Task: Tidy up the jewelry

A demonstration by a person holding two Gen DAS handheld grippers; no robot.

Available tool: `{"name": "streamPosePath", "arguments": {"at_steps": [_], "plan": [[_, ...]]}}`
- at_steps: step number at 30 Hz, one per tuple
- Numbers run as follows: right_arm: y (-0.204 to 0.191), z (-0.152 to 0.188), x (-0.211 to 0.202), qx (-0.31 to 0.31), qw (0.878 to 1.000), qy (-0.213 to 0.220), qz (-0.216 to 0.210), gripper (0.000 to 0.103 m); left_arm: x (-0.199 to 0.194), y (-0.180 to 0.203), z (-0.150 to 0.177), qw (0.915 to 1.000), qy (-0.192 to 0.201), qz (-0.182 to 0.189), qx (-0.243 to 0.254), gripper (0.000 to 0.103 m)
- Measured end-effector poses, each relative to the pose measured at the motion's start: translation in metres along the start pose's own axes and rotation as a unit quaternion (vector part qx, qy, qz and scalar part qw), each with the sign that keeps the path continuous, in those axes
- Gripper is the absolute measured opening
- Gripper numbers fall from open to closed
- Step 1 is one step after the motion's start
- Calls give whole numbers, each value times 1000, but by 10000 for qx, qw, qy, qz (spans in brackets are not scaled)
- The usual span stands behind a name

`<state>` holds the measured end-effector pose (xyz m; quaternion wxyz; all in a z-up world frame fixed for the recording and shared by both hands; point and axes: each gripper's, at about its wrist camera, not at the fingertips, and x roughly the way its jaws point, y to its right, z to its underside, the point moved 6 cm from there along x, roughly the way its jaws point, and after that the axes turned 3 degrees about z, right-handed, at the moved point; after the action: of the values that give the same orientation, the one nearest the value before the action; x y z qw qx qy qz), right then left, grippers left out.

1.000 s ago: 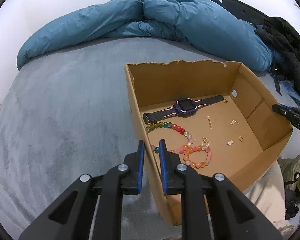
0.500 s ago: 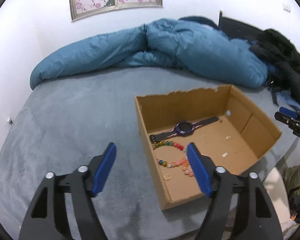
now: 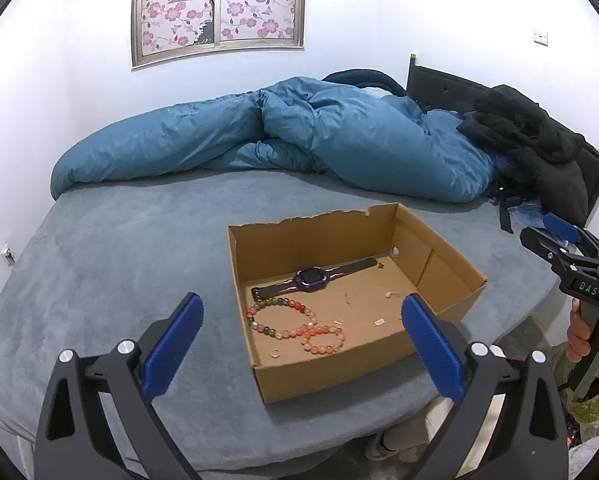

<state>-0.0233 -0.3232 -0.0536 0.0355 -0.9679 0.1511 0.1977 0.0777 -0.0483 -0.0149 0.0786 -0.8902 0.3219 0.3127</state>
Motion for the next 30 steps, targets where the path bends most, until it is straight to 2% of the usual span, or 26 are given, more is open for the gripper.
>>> {"name": "streamPosePath", "arguments": {"at_steps": [5, 11, 16, 19, 21, 25, 30], "plan": [[5, -3, -8, 144, 9995, -47, 273, 95, -5, 6, 6, 9999, -18, -6, -126, 97], [5, -3, -18, -65, 9986, -1, 529, 95, -9, 12, 12, 9997, -109, -190, -119, 97], [6, -7, -30, -357, 9912, 340, 1228, 95, -12, 15, 12, 9994, -74, -281, -171, 97], [8, -12, -36, -389, 9875, 478, 1453, 95, -16, 16, 10, 9989, -4, -428, -167, 97], [11, -16, -41, -320, 9871, 535, 1474, 95, -20, 17, 6, 9985, 70, -535, -120, 97], [14, -20, -50, -154, 9913, 617, 1150, 95, -30, 20, 1, 9966, 240, -784, -59, 97], [7, -9, -42, -183, 9933, 240, 1119, 95, -30, 18, 3, 9954, 172, -906, -254, 97]]}}
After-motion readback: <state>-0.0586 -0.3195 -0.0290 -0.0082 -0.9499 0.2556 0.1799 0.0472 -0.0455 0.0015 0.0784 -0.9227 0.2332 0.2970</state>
